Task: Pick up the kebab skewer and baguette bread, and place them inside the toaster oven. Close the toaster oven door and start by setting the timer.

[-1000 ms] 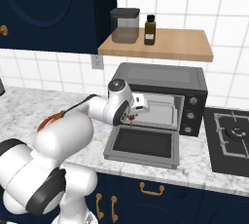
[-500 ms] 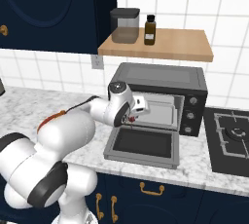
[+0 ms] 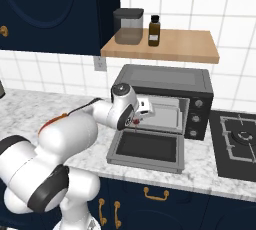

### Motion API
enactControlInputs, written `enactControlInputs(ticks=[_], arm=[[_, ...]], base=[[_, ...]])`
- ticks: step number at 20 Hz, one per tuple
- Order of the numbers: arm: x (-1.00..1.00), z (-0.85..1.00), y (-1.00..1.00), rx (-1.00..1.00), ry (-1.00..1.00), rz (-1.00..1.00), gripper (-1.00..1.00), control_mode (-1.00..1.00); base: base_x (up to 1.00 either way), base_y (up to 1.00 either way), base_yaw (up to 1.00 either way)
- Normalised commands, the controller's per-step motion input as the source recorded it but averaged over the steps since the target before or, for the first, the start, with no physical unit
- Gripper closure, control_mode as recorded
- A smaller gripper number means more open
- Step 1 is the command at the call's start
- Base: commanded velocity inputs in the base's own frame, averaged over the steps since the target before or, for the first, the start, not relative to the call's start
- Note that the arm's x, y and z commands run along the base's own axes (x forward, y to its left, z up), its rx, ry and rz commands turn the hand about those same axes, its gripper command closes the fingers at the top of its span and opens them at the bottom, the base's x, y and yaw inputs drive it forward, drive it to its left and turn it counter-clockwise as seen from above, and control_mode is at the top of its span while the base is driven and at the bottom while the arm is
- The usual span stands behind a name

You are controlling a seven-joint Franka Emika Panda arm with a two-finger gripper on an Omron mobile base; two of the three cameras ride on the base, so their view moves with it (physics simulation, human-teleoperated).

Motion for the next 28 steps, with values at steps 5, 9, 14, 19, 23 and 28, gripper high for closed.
enactControlInputs(ticks=[5, 9, 14, 19, 23, 28], arm=[[0.10, 0.08, -0.01, 0.00, -0.03, -0.04, 1.00, -1.00], [0.10, -0.08, 0.00, 0.10, -0.05, -0.07, 1.00, -1.00], [0.00, -0.23, 0.00, 0.12, -0.03, -0.05, 1.00, -1.00], [0.00, -0.26, 0.00, 0.03, 0.00, -0.02, 1.00, -1.00], [0.00, -0.26, 0.00, 0.00, 0.00, 0.00, 1.00, -1.00], [0.00, -0.36, 0.00, 0.00, 0.00, 0.00, -1.00, -1.00]], base=[[0.00, 0.00, 0.00], [0.00, 0.00, 0.00], [0.00, 0.00, 0.00], [0.00, 0.00, 0.00], [0.00, 0.00, 0.00], [0.00, 0.00, 0.00]])
